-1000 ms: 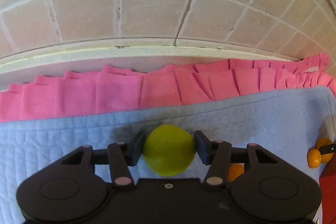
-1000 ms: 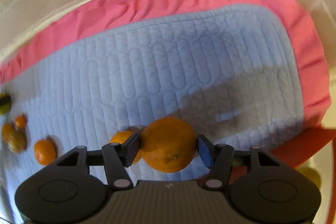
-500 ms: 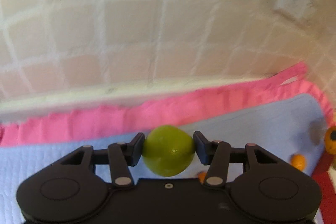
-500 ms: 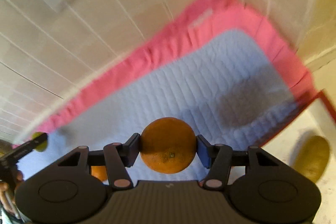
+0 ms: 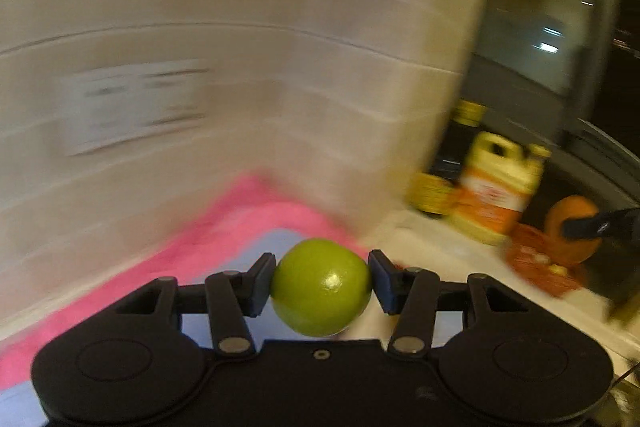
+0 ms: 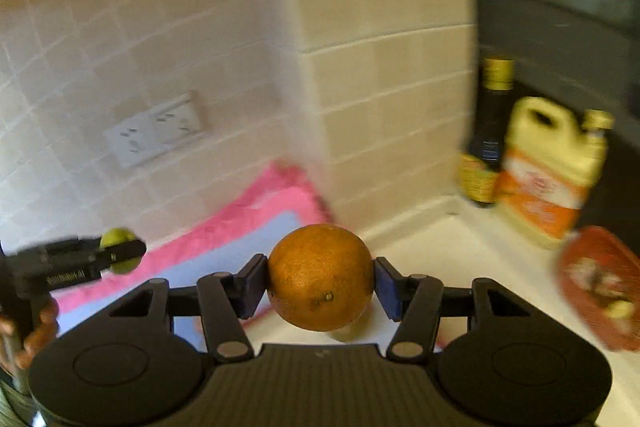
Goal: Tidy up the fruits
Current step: 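Carry the green apple and the orange over the white box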
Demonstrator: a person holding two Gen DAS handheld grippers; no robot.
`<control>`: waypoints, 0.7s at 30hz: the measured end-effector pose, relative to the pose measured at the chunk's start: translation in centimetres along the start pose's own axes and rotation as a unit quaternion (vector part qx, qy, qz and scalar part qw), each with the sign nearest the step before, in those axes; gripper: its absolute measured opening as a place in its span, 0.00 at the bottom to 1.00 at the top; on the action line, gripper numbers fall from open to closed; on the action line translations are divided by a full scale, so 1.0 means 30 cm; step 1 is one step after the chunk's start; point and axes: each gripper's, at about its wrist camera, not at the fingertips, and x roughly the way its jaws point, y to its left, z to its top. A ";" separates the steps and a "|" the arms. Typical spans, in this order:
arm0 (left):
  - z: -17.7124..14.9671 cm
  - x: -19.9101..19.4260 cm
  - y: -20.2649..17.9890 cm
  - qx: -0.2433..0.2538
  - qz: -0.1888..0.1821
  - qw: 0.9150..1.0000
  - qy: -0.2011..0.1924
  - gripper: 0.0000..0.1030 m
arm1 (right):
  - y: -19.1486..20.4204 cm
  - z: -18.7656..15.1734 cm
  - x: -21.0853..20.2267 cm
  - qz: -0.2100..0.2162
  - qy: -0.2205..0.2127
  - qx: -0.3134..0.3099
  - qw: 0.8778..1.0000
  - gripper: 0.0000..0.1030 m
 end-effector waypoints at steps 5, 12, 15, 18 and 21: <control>-0.031 0.174 -0.208 0.047 -0.042 0.997 0.050 0.60 | -0.140 -0.150 0.010 -0.060 0.048 0.003 0.997 0.57; -0.164 0.447 -0.221 0.010 -0.073 0.982 0.175 0.59 | -0.227 -0.323 0.192 -0.061 0.141 0.013 0.988 0.57; -0.223 0.524 -0.217 -0.008 -0.063 0.975 0.214 0.59 | -0.226 -0.370 0.287 -0.066 0.177 -0.004 0.982 0.57; -0.265 0.577 -0.226 -0.001 -0.046 0.974 0.224 0.59 | -0.231 -0.403 0.349 -0.079 0.194 -0.009 0.978 0.57; -0.283 0.601 -0.232 0.009 -0.034 0.973 0.229 0.59 | -0.237 -0.413 0.389 -0.089 0.207 -0.004 0.974 0.57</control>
